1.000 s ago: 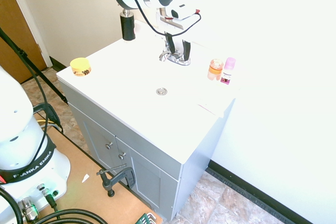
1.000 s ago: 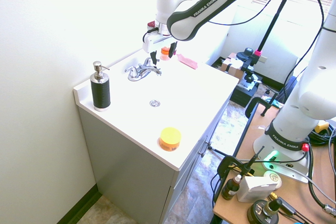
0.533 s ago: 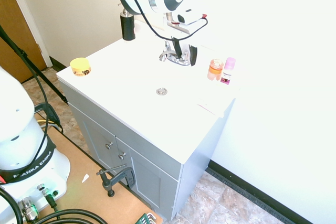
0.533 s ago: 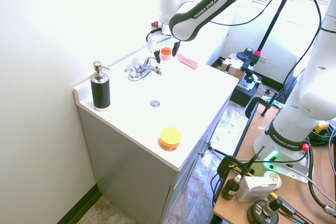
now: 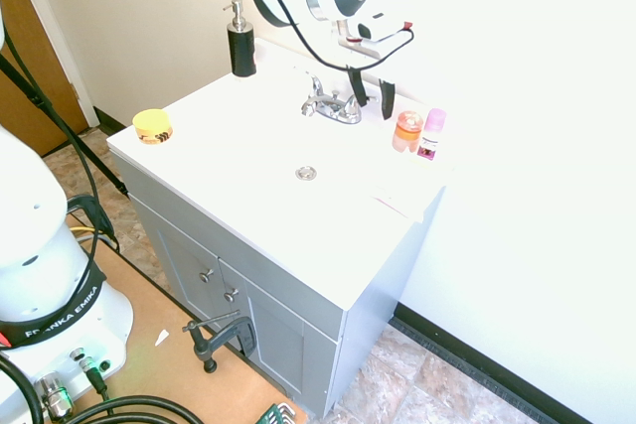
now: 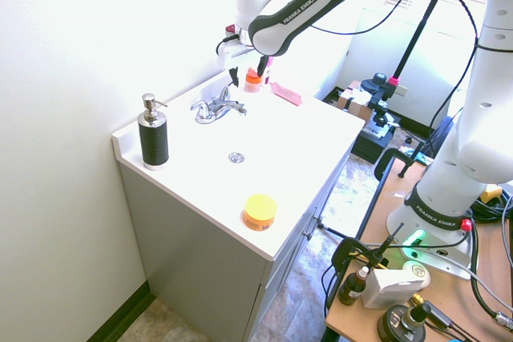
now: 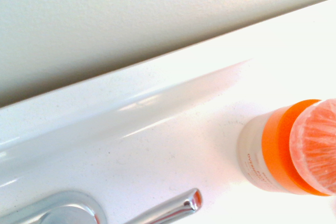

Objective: Turn off the cold water

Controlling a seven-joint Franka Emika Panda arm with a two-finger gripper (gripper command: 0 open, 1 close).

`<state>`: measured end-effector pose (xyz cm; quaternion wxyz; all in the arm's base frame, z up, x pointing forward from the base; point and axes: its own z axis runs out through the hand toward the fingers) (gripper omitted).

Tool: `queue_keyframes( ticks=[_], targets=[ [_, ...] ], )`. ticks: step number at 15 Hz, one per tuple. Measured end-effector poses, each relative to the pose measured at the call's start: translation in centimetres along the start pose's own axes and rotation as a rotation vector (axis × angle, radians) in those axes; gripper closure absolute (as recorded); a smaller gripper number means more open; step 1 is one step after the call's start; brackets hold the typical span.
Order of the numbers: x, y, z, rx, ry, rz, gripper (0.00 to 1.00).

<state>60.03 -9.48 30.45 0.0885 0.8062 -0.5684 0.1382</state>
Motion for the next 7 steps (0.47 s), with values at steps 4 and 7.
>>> queue_keyframes(
  ticks=[4, 7],
  targets=[
    [-0.6, 1.1, -2.7, 0.063, -0.129, -0.032, 0.00],
    [-3.8, 4.9, -6.8, 0.098, -0.255, -0.072, 0.00]
  ],
)
